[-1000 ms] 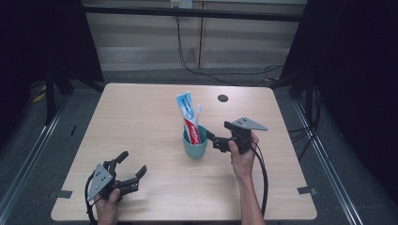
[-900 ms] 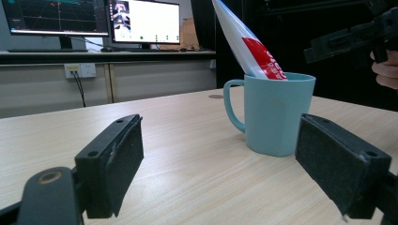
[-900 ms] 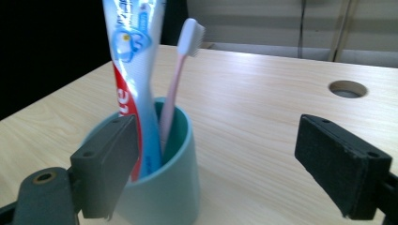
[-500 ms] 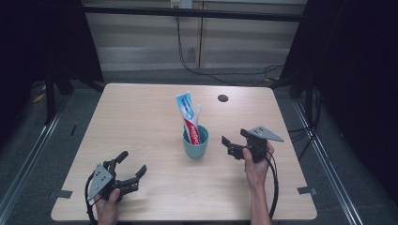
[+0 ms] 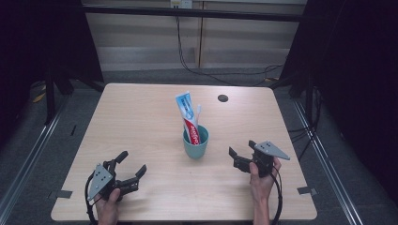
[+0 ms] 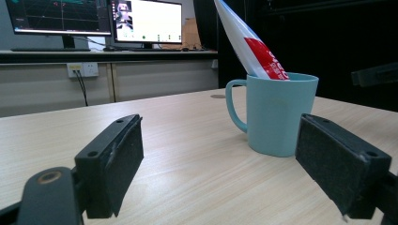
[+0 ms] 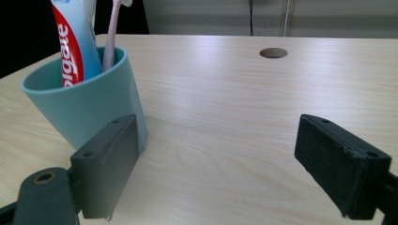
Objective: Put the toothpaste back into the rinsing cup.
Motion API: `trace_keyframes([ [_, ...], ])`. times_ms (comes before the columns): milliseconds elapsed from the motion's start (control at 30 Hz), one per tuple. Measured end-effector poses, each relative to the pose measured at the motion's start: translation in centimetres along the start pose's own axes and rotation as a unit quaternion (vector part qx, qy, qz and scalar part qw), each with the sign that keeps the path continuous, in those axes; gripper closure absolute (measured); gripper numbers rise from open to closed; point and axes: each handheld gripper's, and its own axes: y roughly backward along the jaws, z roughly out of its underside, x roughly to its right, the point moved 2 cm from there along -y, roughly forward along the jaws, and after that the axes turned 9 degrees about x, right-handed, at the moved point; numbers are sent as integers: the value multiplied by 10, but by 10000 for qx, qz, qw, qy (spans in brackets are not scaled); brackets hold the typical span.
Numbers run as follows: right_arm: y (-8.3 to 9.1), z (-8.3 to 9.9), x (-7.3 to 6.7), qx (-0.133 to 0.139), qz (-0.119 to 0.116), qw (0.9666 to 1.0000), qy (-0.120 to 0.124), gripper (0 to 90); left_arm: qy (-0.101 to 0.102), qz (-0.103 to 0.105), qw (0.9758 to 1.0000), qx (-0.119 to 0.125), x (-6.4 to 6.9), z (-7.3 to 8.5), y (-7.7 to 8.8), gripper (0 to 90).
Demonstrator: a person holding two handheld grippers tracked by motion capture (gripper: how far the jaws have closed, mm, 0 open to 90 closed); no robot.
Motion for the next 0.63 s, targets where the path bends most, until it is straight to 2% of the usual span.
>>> trace_keyframes([
  [167, 9, 14, 3, -111, 155, 9997, 151, 137, 2, -7, 10000, -1, 0, 0, 0, 155],
  [300, 16, 24, 7, -12, 166, 9999, -7, 137, 22, -22, 10000, -4, 0, 0, 0, 155],
  [433, 20, 33, 9, 55, 221, 9997, -14, 137, 18, -29, 10000, -14, 0, 0, 0, 154],
  [633, 21, 36, 11, 124, 251, 9995, -133, 138, 26, -46, 10000, -10, 0, 0, 0, 153],
])
